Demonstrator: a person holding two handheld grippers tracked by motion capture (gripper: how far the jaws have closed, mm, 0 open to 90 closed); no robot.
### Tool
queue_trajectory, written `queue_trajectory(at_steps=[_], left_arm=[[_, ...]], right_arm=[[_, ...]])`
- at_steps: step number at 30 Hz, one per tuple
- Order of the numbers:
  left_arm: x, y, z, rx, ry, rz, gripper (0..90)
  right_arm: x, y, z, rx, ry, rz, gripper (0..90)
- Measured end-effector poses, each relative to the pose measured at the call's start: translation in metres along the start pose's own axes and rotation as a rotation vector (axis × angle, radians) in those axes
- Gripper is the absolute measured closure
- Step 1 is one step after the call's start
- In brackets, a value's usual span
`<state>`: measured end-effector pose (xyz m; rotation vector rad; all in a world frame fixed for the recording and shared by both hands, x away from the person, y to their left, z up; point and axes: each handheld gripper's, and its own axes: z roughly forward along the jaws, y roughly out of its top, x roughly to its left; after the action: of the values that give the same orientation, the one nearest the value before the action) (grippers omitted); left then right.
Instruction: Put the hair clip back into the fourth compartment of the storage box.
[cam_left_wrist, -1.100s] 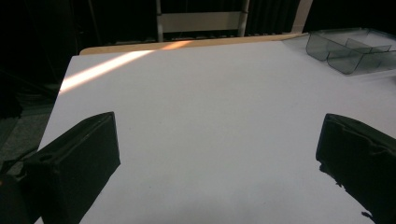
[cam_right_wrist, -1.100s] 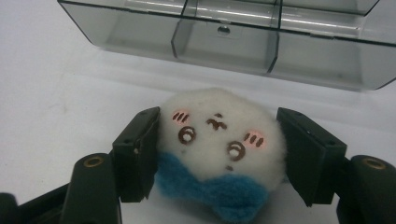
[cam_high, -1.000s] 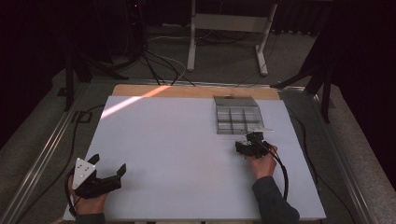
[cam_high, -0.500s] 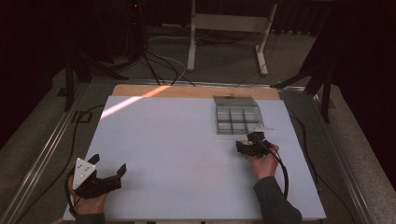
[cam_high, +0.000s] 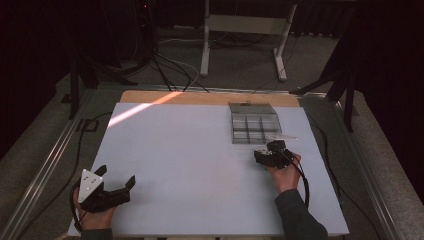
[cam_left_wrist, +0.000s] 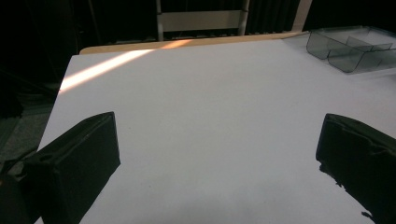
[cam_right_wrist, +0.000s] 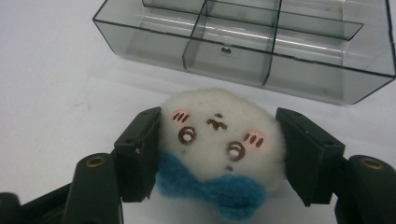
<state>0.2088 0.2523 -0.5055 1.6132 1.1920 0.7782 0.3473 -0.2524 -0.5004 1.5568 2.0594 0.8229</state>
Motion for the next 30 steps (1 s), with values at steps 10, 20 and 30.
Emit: queue_trajectory(at_steps=[10,20,30], left_arm=[[0.0,0.0,0.0,0.0,0.0,-0.001,0.6],[0.0,0.0,0.001,0.002,0.0,-0.001,0.6],[0.0,-0.001,0.001,0.006,0.0,0.002,0.6]], right_arm=[[-0.001,0.005,-0.008,-0.009,0.015,-0.003,33.8],[-0.003,0.013,-0.015,-0.013,0.019,-0.026,33.8],[-0.003,0.022,-0.02,-0.026,0.02,-0.042,33.8]])
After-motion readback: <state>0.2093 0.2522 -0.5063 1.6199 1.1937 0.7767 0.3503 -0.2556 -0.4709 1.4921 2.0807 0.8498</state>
